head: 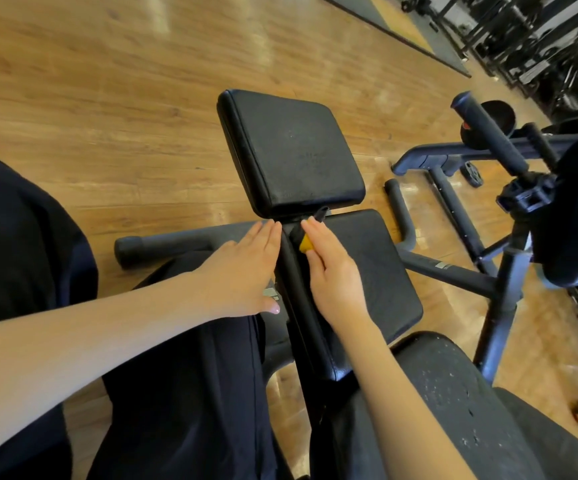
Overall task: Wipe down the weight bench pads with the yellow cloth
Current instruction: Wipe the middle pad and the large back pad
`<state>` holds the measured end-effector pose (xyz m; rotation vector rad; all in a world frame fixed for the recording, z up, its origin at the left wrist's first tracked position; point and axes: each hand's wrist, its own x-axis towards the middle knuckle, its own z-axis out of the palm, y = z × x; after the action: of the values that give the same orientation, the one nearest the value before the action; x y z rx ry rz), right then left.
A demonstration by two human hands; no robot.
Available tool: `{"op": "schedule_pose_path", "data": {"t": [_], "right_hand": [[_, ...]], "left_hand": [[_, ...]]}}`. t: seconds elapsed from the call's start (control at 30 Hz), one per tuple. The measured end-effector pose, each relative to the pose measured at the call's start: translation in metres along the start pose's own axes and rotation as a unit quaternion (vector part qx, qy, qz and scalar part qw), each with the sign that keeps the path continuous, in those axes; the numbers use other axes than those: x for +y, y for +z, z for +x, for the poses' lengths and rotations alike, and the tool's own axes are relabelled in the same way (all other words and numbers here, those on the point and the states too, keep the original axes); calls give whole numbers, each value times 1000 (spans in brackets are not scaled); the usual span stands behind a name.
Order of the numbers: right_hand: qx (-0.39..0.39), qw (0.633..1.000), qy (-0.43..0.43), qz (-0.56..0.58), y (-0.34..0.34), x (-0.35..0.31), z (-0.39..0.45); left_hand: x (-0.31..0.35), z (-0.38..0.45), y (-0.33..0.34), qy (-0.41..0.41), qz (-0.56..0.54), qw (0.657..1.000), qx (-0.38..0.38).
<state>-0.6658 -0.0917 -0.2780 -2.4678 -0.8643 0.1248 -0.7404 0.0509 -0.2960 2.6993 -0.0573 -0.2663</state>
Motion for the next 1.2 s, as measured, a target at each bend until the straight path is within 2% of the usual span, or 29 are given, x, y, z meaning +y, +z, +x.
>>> {"op": "schedule_pose_path", "data": {"t": [0.1, 0.2, 0.3, 0.43, 0.47, 0.63, 0.77, 0.87, 1.07, 1.2], "right_hand": [[-41, 999, -30, -1, -14, 18, 1], [-27, 999, -19, -9, -28, 40, 9], [26, 998, 57, -6, -38, 55, 27], [132, 975, 179, -10, -23, 45, 48], [132, 977, 168, -21, -16, 37, 48], [41, 999, 11, -10, 3, 6, 12], [-5, 1000, -28, -12, -9, 24, -14], [4, 999, -36, -31, -21, 48, -11], [66, 993, 86, -43, -51, 92, 39], [57, 985, 159, -27, -61, 97, 78]], "left_hand": [[1, 1, 0, -3, -3, 1000, -1], [1, 1, 1, -4, -2, 1000, 4], [2, 2, 4, -8, 7, 1000, 10], [5, 3, 6, -16, -2, 1000, 17], [6, 3, 7, -20, -4, 1000, 22], [15, 4, 12, -55, -20, 997, 41], [20, 7, 10, -67, -37, 996, 35], [23, 8, 9, -69, -41, 996, 32], [22, 7, 10, -63, -47, 996, 42], [20, 7, 12, -56, -39, 996, 51]]}}
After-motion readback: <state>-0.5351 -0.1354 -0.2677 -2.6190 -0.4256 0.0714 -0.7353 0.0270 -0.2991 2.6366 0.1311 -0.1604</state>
